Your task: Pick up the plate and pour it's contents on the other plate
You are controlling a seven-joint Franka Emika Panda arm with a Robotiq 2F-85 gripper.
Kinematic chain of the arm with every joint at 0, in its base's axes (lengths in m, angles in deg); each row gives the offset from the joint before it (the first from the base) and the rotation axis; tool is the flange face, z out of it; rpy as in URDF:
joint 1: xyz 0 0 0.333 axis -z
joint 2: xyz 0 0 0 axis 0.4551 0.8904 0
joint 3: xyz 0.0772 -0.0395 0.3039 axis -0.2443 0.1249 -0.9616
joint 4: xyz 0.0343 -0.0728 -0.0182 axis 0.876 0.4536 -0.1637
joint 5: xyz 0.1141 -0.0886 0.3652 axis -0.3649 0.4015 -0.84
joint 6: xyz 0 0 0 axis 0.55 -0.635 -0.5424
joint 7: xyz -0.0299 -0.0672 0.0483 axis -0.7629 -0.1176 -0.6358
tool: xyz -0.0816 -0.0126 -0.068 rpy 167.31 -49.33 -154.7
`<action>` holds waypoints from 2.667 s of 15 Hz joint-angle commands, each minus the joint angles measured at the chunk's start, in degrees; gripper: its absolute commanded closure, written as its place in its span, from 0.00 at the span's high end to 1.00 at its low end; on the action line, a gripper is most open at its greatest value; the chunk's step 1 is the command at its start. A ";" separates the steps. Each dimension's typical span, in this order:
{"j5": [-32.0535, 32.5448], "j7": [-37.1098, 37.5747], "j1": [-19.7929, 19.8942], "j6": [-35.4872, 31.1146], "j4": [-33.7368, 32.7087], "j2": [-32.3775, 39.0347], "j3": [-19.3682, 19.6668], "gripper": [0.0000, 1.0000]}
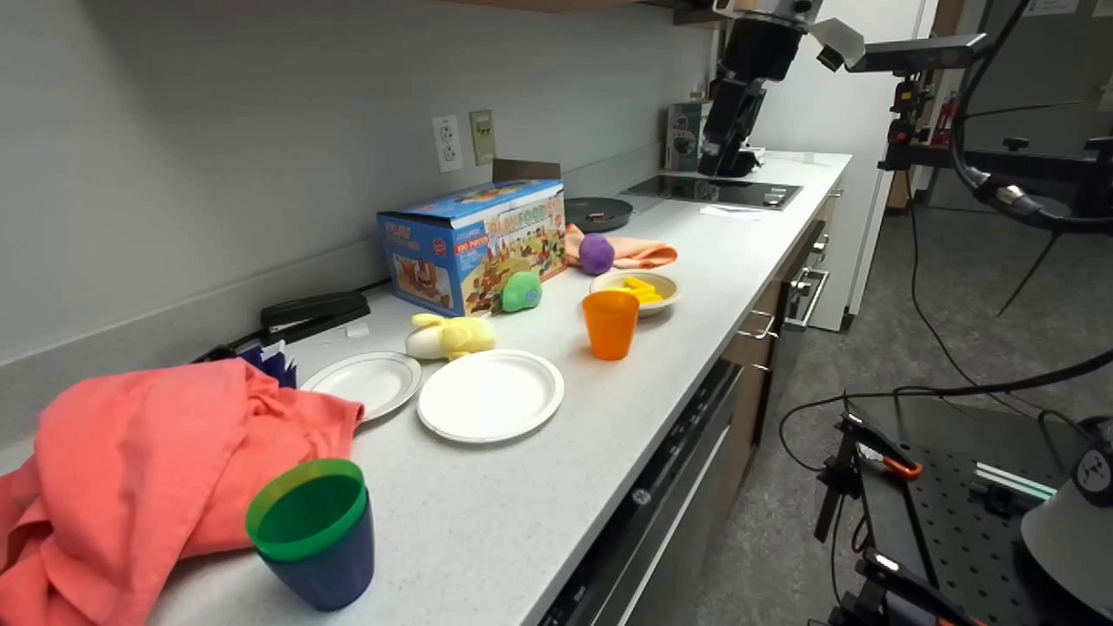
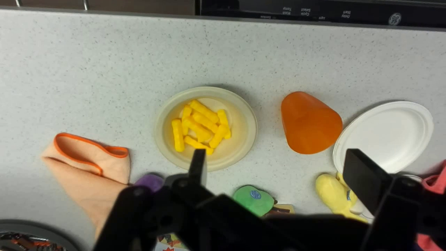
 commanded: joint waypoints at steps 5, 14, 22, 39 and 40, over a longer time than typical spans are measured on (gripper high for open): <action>-2.26 5.68 0.54 1.06 -4.16 9.34 -1.46 1.00; -1.97 7.86 2.02 -1.19 -15.37 30.59 -1.54 1.00; 1.33 4.82 5.19 4.24 -24.43 37.95 -1.52 1.00; 0.99 7.64 8.09 1.02 -28.10 44.65 -1.76 1.00; 0.99 7.64 8.09 1.02 -28.11 44.59 -1.76 1.00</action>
